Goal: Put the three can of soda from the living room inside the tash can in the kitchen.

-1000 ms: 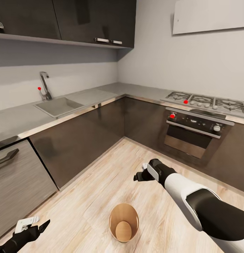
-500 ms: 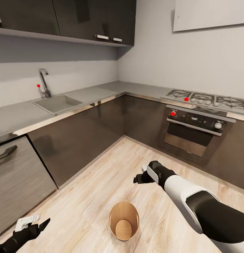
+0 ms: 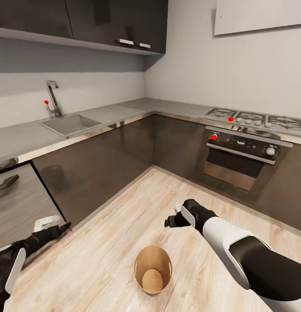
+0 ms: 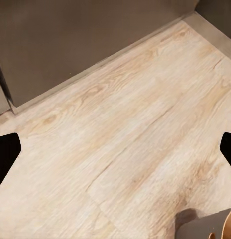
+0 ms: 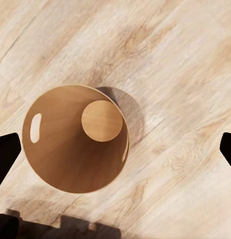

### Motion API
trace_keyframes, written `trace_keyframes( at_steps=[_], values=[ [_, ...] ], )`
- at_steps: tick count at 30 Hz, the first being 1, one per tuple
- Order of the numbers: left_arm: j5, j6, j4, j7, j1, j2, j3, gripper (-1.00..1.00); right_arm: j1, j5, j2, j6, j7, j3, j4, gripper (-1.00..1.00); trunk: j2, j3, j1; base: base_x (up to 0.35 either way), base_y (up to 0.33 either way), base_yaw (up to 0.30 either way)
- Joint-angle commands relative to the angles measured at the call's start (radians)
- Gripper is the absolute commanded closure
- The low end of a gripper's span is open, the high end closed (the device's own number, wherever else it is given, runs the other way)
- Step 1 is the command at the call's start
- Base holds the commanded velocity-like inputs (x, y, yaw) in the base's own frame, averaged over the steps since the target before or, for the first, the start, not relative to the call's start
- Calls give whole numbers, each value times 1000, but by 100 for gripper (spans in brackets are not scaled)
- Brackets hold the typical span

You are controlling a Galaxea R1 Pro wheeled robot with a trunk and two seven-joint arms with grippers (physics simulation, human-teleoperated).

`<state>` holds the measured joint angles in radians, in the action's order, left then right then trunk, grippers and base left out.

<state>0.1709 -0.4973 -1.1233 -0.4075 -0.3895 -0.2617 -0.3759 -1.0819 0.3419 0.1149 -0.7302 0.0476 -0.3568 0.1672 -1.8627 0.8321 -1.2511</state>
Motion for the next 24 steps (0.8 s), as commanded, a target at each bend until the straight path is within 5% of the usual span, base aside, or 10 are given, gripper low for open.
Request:
trace_keyframes(
  at_steps=[1,7,24],
  values=[
    [-2,-4,9,10,-17,0,4,-100,0,0,0,0,0,0,0,-100,-7,3,-4,0,0,0],
    [0,-15,115,43,-78,-2,28,-100,0,1,4,0,0,0,3,-100,-49,22,-27,0,0,0],
    [5,-88,120,48,-100,-2,32,-100,23,1,9,22,-2,1,0,-100,-168,75,-92,0,0,0]
  ],
)
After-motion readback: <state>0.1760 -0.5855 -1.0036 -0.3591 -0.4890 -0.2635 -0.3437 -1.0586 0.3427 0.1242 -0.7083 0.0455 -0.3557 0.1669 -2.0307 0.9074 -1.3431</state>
